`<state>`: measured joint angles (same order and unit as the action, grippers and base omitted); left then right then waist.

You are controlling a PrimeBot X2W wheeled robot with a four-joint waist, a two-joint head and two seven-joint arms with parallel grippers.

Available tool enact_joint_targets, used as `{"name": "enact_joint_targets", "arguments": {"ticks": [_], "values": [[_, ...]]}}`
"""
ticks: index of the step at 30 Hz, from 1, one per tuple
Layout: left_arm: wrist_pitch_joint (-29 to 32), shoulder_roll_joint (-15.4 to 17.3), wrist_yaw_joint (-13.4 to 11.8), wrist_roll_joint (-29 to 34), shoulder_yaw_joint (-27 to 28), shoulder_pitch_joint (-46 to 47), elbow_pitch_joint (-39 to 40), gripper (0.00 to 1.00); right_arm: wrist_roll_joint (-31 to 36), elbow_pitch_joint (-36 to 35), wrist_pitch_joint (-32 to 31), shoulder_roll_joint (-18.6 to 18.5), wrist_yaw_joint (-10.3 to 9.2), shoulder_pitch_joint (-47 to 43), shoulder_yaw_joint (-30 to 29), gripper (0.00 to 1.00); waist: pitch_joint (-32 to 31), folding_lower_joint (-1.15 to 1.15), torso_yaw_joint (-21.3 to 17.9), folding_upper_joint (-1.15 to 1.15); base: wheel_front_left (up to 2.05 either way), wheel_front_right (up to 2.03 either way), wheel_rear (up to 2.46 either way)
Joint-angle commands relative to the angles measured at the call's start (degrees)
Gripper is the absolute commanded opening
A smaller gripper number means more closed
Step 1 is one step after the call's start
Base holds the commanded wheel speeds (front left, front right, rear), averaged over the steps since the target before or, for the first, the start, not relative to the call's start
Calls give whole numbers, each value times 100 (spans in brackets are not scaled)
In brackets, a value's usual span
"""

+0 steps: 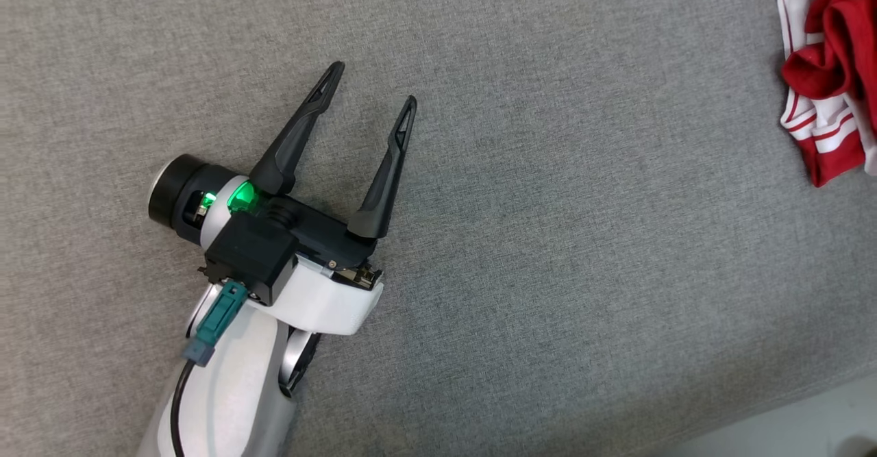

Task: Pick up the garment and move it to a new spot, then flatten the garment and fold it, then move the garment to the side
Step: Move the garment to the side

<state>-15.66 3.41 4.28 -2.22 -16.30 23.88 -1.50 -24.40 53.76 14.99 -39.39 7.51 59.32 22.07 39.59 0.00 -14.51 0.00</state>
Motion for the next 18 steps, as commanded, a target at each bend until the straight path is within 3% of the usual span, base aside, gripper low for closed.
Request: {"name": "enact_joint_targets", "arguments": {"ticks": [1, 12, 18], "values": [[98, 220, -62, -64, 121, -407, -420, 100, 65, -73, 28, -16, -4, -18, -47, 100, -139, 0, 58, 0, 0, 0, 0], [56, -29, -187, -454, 129, -489, -231, 100, 542, -1082, 28, 153, -3, -407, -271, 100, -1334, 0, 553, 0, 0, 0, 0], [56, -41, -372, -776, 208, -798, -130, 100, 845, -1909, 27, 536, -4, -1086, -337, 100, -2025, 0, 900, 0, 0, 0, 0]]}}
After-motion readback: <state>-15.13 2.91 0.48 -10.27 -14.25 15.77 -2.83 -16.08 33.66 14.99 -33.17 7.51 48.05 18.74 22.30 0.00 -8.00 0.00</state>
